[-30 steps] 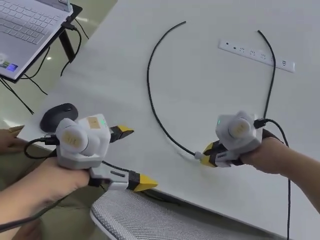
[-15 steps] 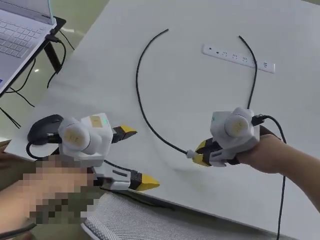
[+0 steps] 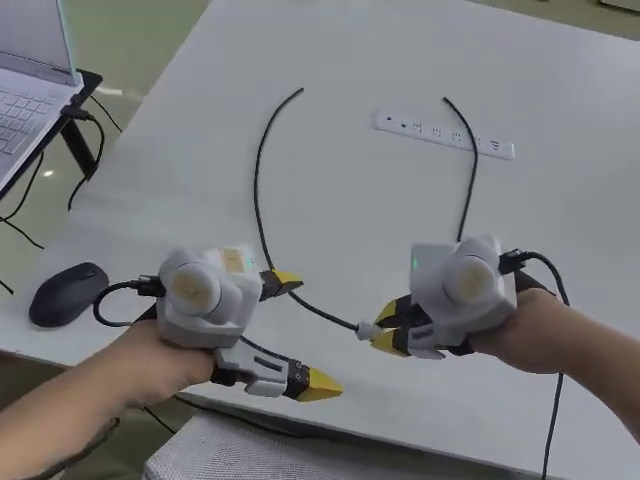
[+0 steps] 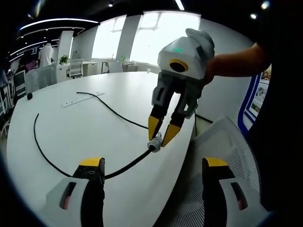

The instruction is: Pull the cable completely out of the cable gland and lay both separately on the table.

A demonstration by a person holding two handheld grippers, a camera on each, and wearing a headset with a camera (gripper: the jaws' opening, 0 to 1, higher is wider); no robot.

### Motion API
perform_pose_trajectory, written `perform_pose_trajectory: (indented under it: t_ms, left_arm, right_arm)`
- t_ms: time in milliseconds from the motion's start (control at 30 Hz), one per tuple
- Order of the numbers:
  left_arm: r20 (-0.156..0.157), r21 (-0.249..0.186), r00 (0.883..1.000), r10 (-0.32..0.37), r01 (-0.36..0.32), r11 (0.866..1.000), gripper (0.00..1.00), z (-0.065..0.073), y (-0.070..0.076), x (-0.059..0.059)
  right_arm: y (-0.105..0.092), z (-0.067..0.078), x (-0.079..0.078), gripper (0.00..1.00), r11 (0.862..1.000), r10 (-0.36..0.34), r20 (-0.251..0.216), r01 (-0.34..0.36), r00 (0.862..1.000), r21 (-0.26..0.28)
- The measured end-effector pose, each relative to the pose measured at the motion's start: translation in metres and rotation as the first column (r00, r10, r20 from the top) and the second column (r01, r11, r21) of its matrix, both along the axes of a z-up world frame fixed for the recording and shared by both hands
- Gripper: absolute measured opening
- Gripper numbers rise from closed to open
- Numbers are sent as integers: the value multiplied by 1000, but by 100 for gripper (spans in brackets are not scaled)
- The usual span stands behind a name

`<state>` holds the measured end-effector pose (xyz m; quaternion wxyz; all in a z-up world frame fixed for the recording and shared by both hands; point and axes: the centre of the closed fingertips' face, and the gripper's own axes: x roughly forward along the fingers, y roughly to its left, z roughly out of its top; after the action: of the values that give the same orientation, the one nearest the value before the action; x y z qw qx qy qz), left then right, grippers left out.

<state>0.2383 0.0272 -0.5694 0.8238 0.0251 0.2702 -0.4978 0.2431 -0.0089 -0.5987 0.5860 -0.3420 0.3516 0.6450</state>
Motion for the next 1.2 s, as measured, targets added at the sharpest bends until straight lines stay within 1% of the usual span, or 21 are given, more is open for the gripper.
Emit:
perform_pose_trajectory:
  t_ms: [100, 133, 233, 300, 333, 400, 467, 500, 533, 700, 767, 833, 867, 933, 1000, 1067, 1133, 1200]
  left_arm:
    - [-5, -21, 1000, -21, 21, 1000, 85, 2, -10, 2]
    - [-2, -21, 1000, -24, 24, 999, 84, 1, -13, 4]
    - [-6, -15, 998, -57, 57, 998, 81, 0, -21, 1]
    - [-18, -16, 997, -76, 75, 997, 79, -1, -26, 0]
    - [-19, -12, 996, -82, 82, 997, 77, -2, -28, -1]
    - [-9, -10, 995, -95, 95, 995, 75, 0, -30, -2]
    - [-20, -25, 995, -100, 99, 995, 71, 1, -32, -4]
    - [-23, -42, 994, -106, 105, 994, 67, 3, -34, -5]
    - [-24, -48, 994, -108, 107, 993, 64, 3, -34, -5]
    - [-26, -65, 992, -124, 122, 990, 51, 4, -36, -7]
    - [-26, -85, 991, -134, 131, 988, 46, 6, -39, -8]
    - [-23, -120, 989, -145, 141, 983, 39, 11, -43, -10]
    - [-25, -123, 989, -147, 143, 982, 36, 12, -44, -10]
    - [-32, -125, 987, -156, 151, 981, 27, 11, -45, -11]
    - [-35, -129, 984, -173, 167, 977, 21, 12, -47, -13]
    - [-45, -127, 984, -175, 168, 978, 20, 11, -48, -13]
    - [-33, -124, 983, -179, 173, 977, 18, 11, -49, -12]
    - [-33, -125, 984, -177, 172, 977, 17, 11, -50, -12]
  right_arm:
    - [-1, 5, -4, 6, 1000, 7, 14, -7, 1000, 7]
    - [-1, 7, -5, 6, 1000, 7, 15, -7, 1000, 10]
    - [-1, 12, -9, 6, 1000, 12, 29, -13, 1000, 20]
    - [-1, 15, -11, 6, 1000, 19, 39, -19, 999, 23]
    - [-1, 15, -12, 6, 1000, 22, 43, -23, 999, 22]
    - [-2, 17, -12, 6, 999, 27, 64, -28, 998, 20]
    - [-3, 19, -14, 6, 999, 31, 79, -33, 996, 21]
    - [-3, 20, -14, 6, 999, 34, 89, -37, 995, 22]
    - [-3, 21, -14, 6, 999, 35, 92, -37, 995, 22]
    - [-4, 27, -16, 6, 999, 35, 105, -38, 994, 33]
    - [-3, 30, -18, 6, 998, 35, 106, -40, 994, 42]
    - [-3, 31, -21, 6, 998, 39, 111, -44, 993, 44]
    - [-4, 31, -22, 6, 998, 44, 120, -49, 992, 43]
    - [-5, 30, -23, 6, 998, 46, 122, -51, 991, 39]
    - [-7, 29, -25, 6, 998, 57, 130, -62, 990, 30]
    - [-8, 29, -25, 6, 998, 60, 132, -64, 989, 27]
    - [-9, 29, -24, 6, 997, 62, 137, -66, 989, 27]
    - [-9, 29, -24, 6, 997, 63, 140, -67, 988, 27]
